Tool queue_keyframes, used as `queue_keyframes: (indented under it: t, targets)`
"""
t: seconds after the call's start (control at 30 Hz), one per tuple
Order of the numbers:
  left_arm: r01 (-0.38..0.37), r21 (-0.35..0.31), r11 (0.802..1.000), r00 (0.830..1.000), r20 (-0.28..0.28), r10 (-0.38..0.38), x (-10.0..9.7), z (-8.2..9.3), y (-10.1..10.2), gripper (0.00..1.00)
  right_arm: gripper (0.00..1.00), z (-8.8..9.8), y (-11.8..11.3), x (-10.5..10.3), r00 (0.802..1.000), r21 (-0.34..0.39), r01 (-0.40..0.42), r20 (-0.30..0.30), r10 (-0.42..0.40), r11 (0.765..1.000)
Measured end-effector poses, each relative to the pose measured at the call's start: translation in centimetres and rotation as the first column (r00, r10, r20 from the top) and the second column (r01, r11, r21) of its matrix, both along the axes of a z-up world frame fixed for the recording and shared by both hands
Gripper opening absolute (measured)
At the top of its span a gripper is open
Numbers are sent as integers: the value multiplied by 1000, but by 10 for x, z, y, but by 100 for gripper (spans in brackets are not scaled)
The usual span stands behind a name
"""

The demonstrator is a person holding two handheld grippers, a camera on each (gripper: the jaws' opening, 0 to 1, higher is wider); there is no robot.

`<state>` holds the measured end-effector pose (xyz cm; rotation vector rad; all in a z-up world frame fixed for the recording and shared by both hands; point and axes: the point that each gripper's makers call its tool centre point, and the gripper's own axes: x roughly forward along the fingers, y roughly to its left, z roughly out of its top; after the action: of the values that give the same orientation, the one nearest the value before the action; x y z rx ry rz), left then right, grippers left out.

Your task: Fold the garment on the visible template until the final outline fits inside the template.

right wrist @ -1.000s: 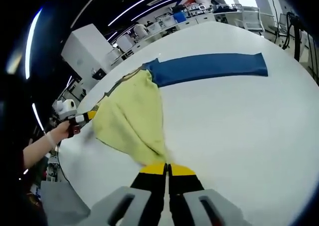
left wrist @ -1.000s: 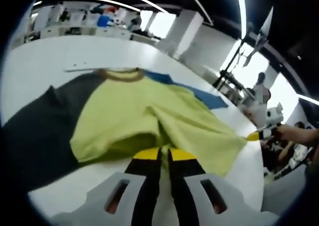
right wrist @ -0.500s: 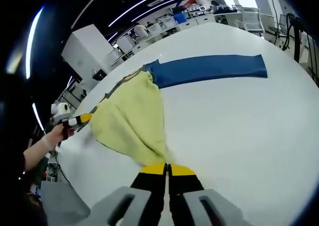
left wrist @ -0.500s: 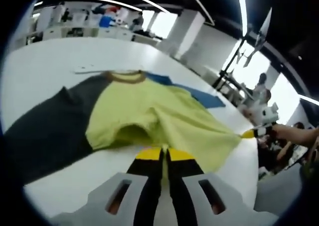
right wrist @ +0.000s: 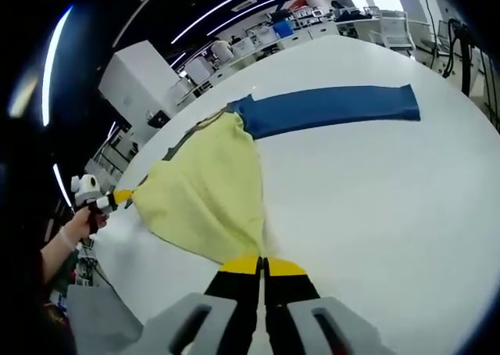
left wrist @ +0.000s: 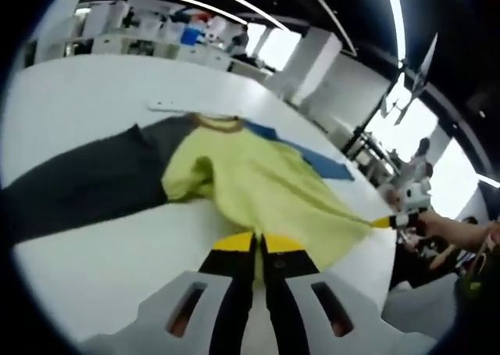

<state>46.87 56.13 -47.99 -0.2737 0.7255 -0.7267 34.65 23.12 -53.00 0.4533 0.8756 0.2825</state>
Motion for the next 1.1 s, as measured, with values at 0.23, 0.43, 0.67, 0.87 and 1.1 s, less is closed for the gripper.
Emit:
queue_keyframes:
  t: [0.23, 0.43, 0.67, 0.87, 1.1]
  targets:
    - [-27, 0, 1000, 999, -36, 27, -21, 4, 9, 0, 0, 6, 3, -4, 1000, 13, -9, 7, 9, 1000]
    - [-40, -14, 999, 998, -47, 40, -38, 17, 11, 0, 0, 12, 9, -7, 999, 23, -34, 15, 33, 999]
    - [-58, -1, 998, 997, -47, 58, -58, 25, 21, 0, 0, 19, 11, -9, 998, 36, -54, 30, 53, 998]
    - [-90, 3, 996, 994, -63, 90, -78, 31, 23, 0, 0, 25, 18, -15, 996, 43, -80, 37, 78, 996]
    - [-122, -47, 991, 988, -103, 117, -73, 42, 31, 0, 0, 31, 19, -16, 995, 51, -90, 46, 87, 995]
